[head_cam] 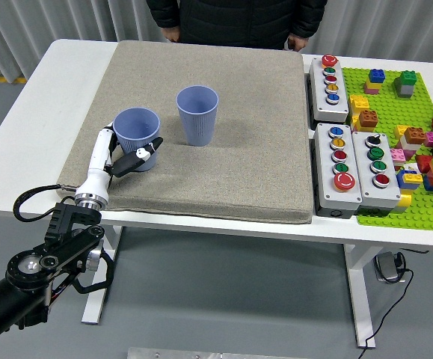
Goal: Pick cup pour cup place
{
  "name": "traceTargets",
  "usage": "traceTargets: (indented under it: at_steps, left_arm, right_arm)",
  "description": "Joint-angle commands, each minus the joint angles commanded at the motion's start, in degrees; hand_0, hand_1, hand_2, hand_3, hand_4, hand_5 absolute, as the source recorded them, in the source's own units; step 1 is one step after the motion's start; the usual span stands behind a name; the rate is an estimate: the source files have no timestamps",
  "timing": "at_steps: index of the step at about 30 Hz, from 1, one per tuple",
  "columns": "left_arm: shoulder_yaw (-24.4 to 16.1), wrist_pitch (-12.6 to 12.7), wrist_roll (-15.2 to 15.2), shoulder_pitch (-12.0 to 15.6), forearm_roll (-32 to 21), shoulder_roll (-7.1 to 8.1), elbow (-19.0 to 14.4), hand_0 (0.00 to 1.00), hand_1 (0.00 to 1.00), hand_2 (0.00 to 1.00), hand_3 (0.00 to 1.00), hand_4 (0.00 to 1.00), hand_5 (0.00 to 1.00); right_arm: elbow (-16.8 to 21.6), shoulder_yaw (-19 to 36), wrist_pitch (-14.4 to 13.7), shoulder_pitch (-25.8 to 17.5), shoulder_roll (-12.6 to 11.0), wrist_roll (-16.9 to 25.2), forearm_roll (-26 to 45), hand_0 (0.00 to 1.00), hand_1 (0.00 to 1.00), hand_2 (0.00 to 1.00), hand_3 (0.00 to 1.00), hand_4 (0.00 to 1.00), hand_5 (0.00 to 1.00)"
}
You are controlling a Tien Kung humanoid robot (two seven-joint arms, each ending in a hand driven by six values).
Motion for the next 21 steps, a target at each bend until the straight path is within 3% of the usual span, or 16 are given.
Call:
traceTargets:
  at_steps: [17,18,21]
  left_arm:
    - [-3.2,-1.3,1.0,3.1,3.9,-0.16,-2.0,0.784,0.812,0.914,0.878,0.933,0.467]
    - [-3.4,-1.4,1.2,3.3,4.2,-0.15,-2.1,0.841,0.871,0.998,0.984,0.944,0.47]
    - [-4.7,-2.1,1.9,4.3,5.8,-0.06,-2.8,0.841,0.871,0.998,0.984,0.944,0.47]
  right_arm:
    - [0.0,0.1,0.0,0.0,0.1,0.0,-0.1,0.693,0.615,0.594,0.59,0.002,0.277]
    - [0.0,0.1,0.0,0.0,0.1,0.0,-0.1,0.693,0.615,0.594,0.59,0.002,0.275]
    - [0.0,0.2,0.1,0.0,0.1,0.0,-0.3,0.693,0.615,0.594,0.59,0.002,0.275]
